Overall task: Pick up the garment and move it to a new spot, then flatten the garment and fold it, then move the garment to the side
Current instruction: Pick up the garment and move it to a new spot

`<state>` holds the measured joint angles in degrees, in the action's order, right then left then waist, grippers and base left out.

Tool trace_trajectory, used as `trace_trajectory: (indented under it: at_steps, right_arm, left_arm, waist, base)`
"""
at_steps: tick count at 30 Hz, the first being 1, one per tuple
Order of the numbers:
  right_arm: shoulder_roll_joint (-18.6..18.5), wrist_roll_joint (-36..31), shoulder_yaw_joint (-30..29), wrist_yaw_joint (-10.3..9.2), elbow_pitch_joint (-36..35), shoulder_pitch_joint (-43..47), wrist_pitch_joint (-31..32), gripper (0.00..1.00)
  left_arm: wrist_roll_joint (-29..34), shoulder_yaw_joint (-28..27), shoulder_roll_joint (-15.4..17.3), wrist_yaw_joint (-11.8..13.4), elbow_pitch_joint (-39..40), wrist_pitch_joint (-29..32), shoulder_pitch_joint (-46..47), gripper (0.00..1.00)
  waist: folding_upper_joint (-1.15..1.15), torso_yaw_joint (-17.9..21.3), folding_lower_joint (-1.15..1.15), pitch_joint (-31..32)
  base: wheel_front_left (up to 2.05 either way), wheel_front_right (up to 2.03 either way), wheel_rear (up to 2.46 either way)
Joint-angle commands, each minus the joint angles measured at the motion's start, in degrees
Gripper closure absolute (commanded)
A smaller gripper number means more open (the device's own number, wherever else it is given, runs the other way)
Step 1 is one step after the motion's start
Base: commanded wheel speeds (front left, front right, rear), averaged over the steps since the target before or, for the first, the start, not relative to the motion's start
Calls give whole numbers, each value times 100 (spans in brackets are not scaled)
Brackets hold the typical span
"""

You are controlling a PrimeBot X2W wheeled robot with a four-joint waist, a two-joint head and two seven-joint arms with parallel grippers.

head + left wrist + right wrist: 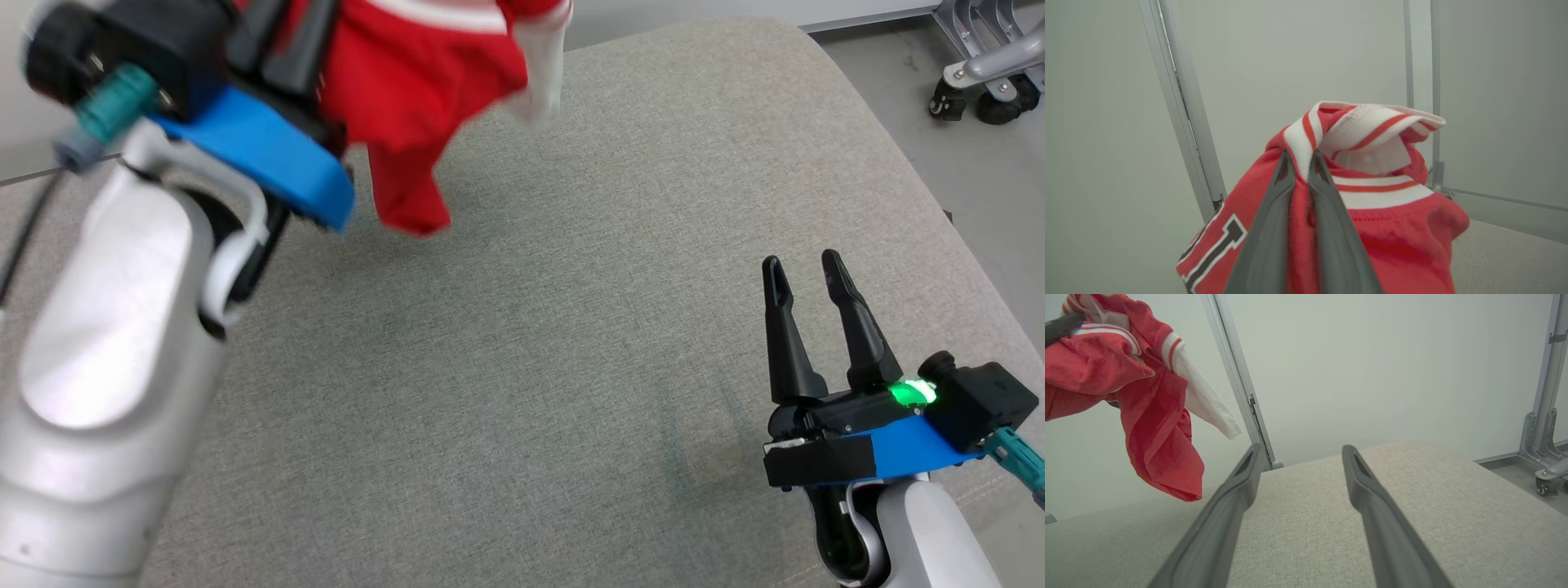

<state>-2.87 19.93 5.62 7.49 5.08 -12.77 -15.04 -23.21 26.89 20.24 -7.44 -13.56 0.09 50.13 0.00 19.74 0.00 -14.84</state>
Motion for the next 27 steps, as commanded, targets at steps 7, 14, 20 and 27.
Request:
trace_trajectory:
  at_steps: [7, 14, 20, 27]
  right_arm:
    - [-4, -26, -43, 1, 11, 25, -22, 0]
    - [-1, -149, -127, 1, 18, 126, -22, 0]
    - [-4, -203, -127, 1, 53, 177, -22, 0]
    - [-4, -243, -186, 1, 85, 265, -22, 0]
  left_arm:
    - [-129, 331, -243, 45, -447, -328, -1017, 100]
    - [-313, 792, -645, 21, -1040, -591, -1926, 100]
    - [-350, 984, -913, 23, -1382, -969, -2129, 0]
    - [-355, 720, -944, 207, -1166, -1410, -2084, 0]
  waist:
    - [0, -14, 0, 43]
    - [0, -200, 0, 121]
    - [0, -442, 0, 215]
    - [0, -782, 0, 386]
  base:
    - [0, 0, 0]
    - [0, 0, 0]
    - [0, 0, 0]
    - [0, 0, 0]
